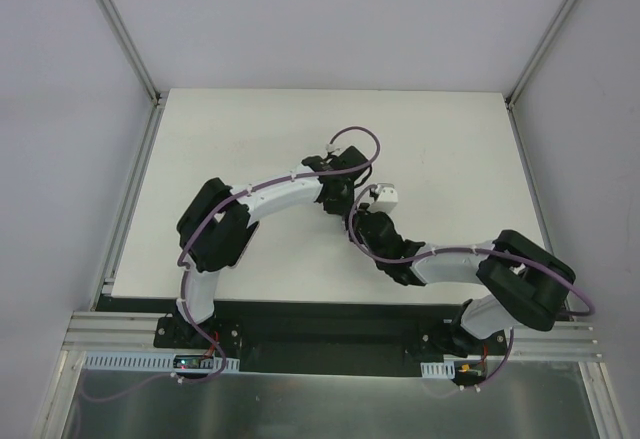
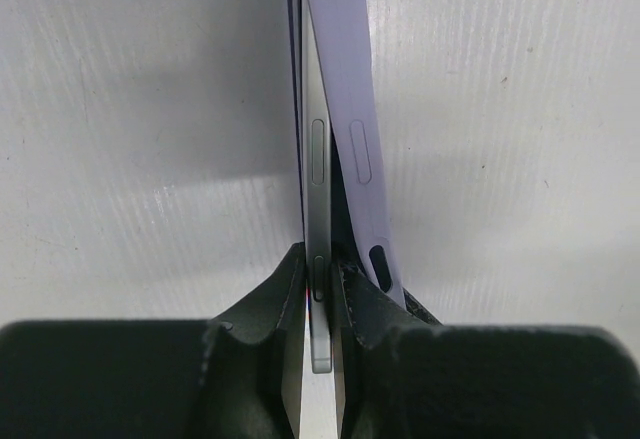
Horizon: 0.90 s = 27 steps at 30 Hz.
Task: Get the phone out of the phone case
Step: Remove the phone case from the phone.
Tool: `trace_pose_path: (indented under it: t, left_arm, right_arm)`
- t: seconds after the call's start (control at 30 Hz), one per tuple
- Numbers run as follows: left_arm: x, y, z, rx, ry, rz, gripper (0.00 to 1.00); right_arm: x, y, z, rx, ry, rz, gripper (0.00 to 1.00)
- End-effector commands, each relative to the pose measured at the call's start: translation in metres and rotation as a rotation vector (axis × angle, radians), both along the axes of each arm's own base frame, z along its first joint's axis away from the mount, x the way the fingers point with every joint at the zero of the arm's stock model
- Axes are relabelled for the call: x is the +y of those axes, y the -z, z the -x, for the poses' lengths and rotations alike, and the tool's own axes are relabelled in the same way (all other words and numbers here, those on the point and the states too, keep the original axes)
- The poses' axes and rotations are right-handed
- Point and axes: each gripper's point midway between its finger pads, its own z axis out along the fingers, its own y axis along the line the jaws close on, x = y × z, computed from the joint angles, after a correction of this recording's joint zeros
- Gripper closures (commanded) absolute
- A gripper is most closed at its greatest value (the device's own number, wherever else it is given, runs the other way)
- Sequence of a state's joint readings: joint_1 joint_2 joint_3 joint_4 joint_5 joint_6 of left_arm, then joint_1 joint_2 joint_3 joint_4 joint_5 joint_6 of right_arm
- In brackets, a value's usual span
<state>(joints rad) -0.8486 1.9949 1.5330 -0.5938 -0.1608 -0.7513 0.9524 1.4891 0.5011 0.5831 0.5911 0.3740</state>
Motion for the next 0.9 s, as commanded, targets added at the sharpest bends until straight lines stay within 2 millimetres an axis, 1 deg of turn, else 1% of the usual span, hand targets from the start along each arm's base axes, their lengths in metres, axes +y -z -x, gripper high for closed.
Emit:
trace_pose_path:
  t: [0.0, 0.03, 0.07, 0.13, 0.27, 0.37, 0.43, 0.57, 0.6, 0.67, 0.7, 0.73, 0.77, 0.8, 0.87]
  left_arm:
    - [0.093, 0.054, 0.068, 0.295, 0.048, -0.352, 1.00]
    - [0.095, 0.053, 0.068, 0.292, 0.046, -0.353, 1.00]
    - [0.099, 0.055, 0.068, 0.294, 0.047, -0.361, 1.00]
    - [0.102, 0.055, 0.069, 0.294, 0.049, -0.364, 1.00]
    - [0.108, 0.060, 0.075, 0.308, 0.057, -0.375, 1.00]
    - [0.109, 0.062, 0.077, 0.310, 0.062, -0.369, 1.00]
    - [0.110, 0.061, 0.077, 0.303, 0.062, -0.365, 1.00]
    - [0.114, 0.062, 0.079, 0.303, 0.065, -0.369, 1.00]
    - [0.114, 0.062, 0.079, 0.304, 0.066, -0.366, 1.00]
    - [0.111, 0.060, 0.078, 0.301, 0.069, -0.356, 1.00]
    - [0.110, 0.058, 0.077, 0.298, 0.070, -0.350, 1.00]
    - [0.108, 0.057, 0.076, 0.294, 0.071, -0.344, 1.00]
    - [0.106, 0.056, 0.074, 0.290, 0.071, -0.337, 1.00]
    - [0.105, 0.053, 0.073, 0.285, 0.072, -0.331, 1.00]
    - [0.100, 0.049, 0.071, 0.274, 0.076, -0.317, 1.00]
  right_arm:
    - [-0.065, 0.045, 0.006, 0.105, 0.111, 0.141, 0.99]
    - [-0.071, 0.046, 0.003, 0.109, 0.129, 0.133, 0.99]
    - [-0.074, 0.052, 0.006, 0.130, 0.118, 0.133, 0.99]
    - [-0.081, 0.053, 0.004, 0.134, 0.125, 0.127, 0.99]
    - [-0.087, 0.059, 0.003, 0.155, 0.127, 0.126, 0.99]
    - [-0.090, 0.064, 0.001, 0.173, 0.134, 0.126, 0.99]
    - [-0.098, 0.068, 0.000, 0.185, 0.153, 0.132, 0.99]
    - [-0.105, 0.066, -0.003, 0.179, 0.170, 0.154, 0.99]
    - [-0.111, 0.070, 0.000, 0.197, 0.173, 0.194, 0.99]
    - [-0.114, 0.063, -0.006, 0.184, 0.189, 0.228, 0.99]
    - [-0.119, 0.066, -0.002, 0.208, 0.186, 0.286, 0.99]
    - [-0.120, 0.064, -0.003, 0.206, 0.188, 0.317, 0.99]
    - [-0.121, 0.052, -0.011, 0.173, 0.221, 0.353, 0.99]
    - [-0.123, 0.056, -0.004, 0.194, 0.204, 0.434, 0.99]
    - [-0.125, 0.050, -0.007, 0.183, 0.230, 0.489, 0.99]
